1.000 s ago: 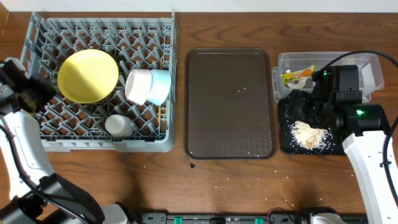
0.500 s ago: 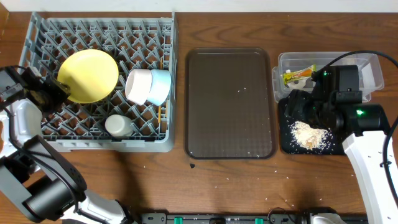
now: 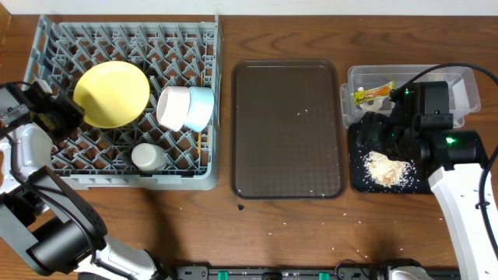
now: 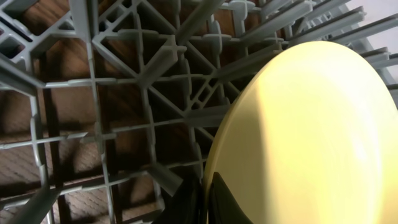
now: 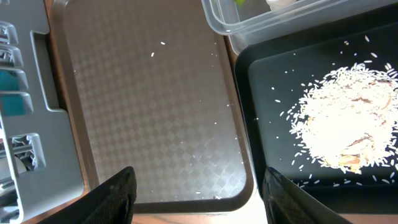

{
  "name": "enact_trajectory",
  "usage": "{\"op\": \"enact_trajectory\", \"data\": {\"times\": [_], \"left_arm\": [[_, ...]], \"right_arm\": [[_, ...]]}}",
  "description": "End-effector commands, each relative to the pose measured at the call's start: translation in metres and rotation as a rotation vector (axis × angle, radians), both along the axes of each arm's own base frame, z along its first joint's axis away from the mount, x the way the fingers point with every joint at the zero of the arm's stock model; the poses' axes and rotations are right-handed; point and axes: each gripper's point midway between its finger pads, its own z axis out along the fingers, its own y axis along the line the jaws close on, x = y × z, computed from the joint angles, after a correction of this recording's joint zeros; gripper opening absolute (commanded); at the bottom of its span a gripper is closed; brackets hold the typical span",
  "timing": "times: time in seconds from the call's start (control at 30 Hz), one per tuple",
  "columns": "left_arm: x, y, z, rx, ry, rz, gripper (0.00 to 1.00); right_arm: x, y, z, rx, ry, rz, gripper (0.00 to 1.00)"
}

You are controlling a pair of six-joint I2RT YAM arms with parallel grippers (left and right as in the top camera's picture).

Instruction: Sort waste into correct bins and load items into the dishwasher

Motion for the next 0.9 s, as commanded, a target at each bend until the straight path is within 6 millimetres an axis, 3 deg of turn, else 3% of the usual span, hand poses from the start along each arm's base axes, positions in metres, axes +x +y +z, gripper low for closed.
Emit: {"op": "enact_trajectory", "data": {"times": [0.0, 0.13, 0.23, 0.47, 0.87], "left_arm": [[0.004, 0.004, 0.026, 0.066, -0.058, -0.035, 0.07], [-0.007, 0.018, 0.059, 0.297, -0.028, -0.030, 0.07], [-0.012, 0.017, 0.072, 0.417, 0.013, -0.050, 0.07], [-0.010, 0.006, 0.070, 0.592, 0.139, -0.070, 0.08], [0.010, -0.038, 0.087, 0.892, 0.247, -0.098, 0.07]], "right_arm": [[0.001, -0.001, 0.004, 0.009, -0.008, -0.016, 0.63], [0.002, -0.001, 0.004, 0.011, -0.009, -0.020, 0.63], [0.003, -0.001, 0.005, 0.012, -0.014, -0.022, 0.63], [0.003, -0.001, 0.005, 0.012, -0.016, -0.022, 0.63], [0.003, -0.001, 0.005, 0.012, -0.017, -0.021, 0.64]]}}
